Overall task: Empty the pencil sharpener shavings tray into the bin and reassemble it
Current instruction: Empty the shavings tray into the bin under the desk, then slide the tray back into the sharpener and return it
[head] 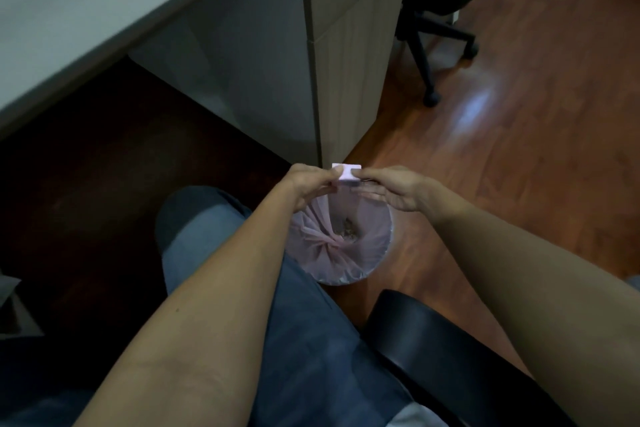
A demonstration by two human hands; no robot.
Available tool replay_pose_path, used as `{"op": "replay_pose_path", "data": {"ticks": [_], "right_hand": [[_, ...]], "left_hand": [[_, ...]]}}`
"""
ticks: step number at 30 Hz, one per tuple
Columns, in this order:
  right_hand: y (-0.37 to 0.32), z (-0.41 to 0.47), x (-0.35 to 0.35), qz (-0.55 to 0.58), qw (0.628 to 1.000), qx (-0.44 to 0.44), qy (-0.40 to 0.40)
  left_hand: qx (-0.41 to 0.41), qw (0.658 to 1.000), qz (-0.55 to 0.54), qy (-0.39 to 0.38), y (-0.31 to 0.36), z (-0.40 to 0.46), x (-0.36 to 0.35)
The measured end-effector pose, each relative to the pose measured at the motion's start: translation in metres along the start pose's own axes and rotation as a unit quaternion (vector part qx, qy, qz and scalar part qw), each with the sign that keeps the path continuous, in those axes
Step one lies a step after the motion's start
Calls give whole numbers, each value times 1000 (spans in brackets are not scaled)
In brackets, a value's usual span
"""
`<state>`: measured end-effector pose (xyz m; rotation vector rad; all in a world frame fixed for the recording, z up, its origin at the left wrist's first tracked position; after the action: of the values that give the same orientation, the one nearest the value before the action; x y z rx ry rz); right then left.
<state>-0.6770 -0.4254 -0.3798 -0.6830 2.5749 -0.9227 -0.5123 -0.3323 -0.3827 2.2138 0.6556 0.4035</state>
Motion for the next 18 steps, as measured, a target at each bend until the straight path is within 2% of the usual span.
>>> {"op": "replay_pose_path", "data": {"ticks": [4, 7, 12, 18], "right_hand": [[-6, -7, 6, -34, 997, 65, -35], [-16, -11, 4, -74, 990, 119, -22], [-36, -18, -5, -82, 979, 187, -2], [-77, -43, -10, -106, 953, 282, 29]], "left_hand": [[-68, 995, 58, -53, 10, -7, 16], [-112, 988, 72, -78, 21, -18, 25], [-175, 981, 30, -73, 43, -38, 32], [-239, 968, 45, -62, 83, -49, 34]]}}
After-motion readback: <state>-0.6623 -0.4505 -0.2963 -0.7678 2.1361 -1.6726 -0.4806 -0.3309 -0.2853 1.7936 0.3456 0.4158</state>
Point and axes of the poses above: each hand's wrist, its own z-axis towards the middle knuckle, its own x-axis out of the back of the hand, y = z × x, the point moved 2 cm from there along z, towards the middle knuckle, and after that the axes turned 9 degrees about y, right-handed, at the moved point
